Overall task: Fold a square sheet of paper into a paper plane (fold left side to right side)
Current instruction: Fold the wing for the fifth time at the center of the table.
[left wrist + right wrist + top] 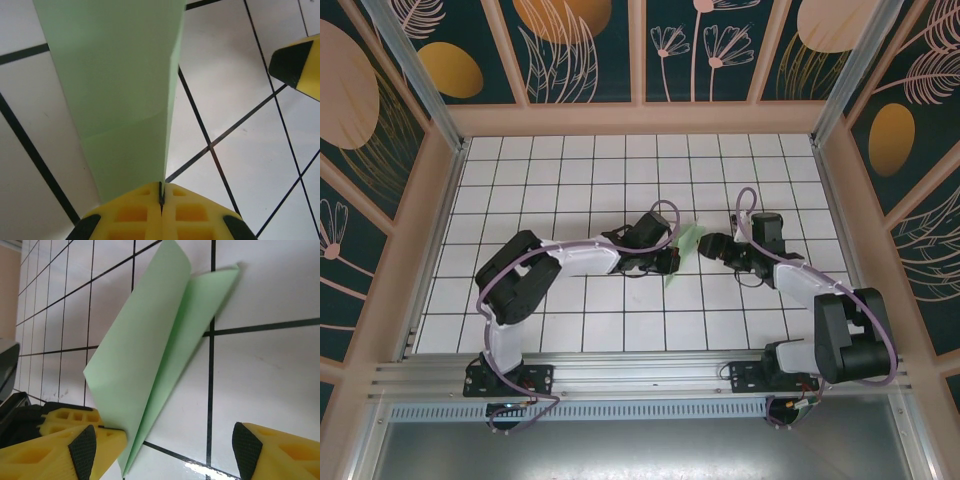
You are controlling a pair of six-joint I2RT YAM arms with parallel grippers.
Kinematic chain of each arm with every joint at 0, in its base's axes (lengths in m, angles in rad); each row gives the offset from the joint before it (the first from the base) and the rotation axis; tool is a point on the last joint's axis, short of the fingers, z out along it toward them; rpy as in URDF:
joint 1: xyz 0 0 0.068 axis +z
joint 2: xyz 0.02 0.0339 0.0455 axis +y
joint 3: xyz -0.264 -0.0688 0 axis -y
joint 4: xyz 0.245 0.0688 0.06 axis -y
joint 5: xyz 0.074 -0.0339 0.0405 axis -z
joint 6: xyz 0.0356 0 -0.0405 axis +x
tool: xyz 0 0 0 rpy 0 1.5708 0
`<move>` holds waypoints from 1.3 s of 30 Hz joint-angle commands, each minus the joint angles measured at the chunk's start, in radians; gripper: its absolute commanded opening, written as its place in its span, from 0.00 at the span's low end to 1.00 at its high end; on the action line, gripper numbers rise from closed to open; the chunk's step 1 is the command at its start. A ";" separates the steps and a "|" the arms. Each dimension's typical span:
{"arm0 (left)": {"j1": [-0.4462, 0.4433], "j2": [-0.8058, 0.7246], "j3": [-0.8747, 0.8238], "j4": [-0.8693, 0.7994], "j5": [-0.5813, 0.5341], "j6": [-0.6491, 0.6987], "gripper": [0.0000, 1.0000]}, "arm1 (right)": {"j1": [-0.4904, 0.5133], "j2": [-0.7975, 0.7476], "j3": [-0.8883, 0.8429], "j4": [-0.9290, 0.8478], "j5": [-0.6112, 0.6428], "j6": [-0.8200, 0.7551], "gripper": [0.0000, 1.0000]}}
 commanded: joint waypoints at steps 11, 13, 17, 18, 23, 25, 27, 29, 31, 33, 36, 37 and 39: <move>0.010 0.074 0.046 0.112 0.152 -0.083 0.04 | -0.007 0.036 -0.061 0.228 -0.053 0.114 0.68; 0.013 0.073 0.043 0.133 0.162 -0.103 0.04 | -0.007 0.055 -0.069 0.278 -0.063 0.144 0.64; 0.018 0.079 0.040 0.166 0.183 -0.141 0.05 | -0.002 0.100 -0.063 0.343 -0.079 0.177 0.61; 0.019 0.084 0.037 0.175 0.189 -0.151 0.05 | 0.000 0.109 -0.060 0.342 -0.071 0.180 0.61; 0.021 0.097 0.023 0.229 0.219 -0.193 0.05 | 0.000 0.149 -0.052 0.354 -0.066 0.197 0.59; 0.022 0.100 0.025 0.228 0.215 -0.194 0.05 | 0.002 0.160 -0.050 0.352 -0.061 0.200 0.59; 0.022 0.102 0.023 0.234 0.215 -0.200 0.05 | 0.003 0.173 -0.044 0.346 -0.056 0.199 0.58; 0.022 0.106 0.023 0.239 0.217 -0.206 0.05 | 0.005 0.191 -0.035 0.331 -0.051 0.197 0.58; 0.023 0.111 0.022 0.245 0.219 -0.213 0.05 | 0.007 0.203 -0.030 0.325 -0.046 0.197 0.58; 0.023 0.116 0.023 0.246 0.219 -0.216 0.06 | 0.007 0.214 -0.027 0.323 -0.040 0.201 0.58; 0.022 0.119 0.023 0.247 0.219 -0.218 0.06 | 0.008 0.230 -0.020 0.323 -0.035 0.206 0.57; 0.023 0.120 0.024 0.248 0.219 -0.219 0.07 | 0.008 0.238 -0.015 0.323 -0.036 0.208 0.58; 0.023 0.122 0.025 0.248 0.219 -0.221 0.07 | 0.009 0.250 -0.010 0.326 -0.038 0.211 0.57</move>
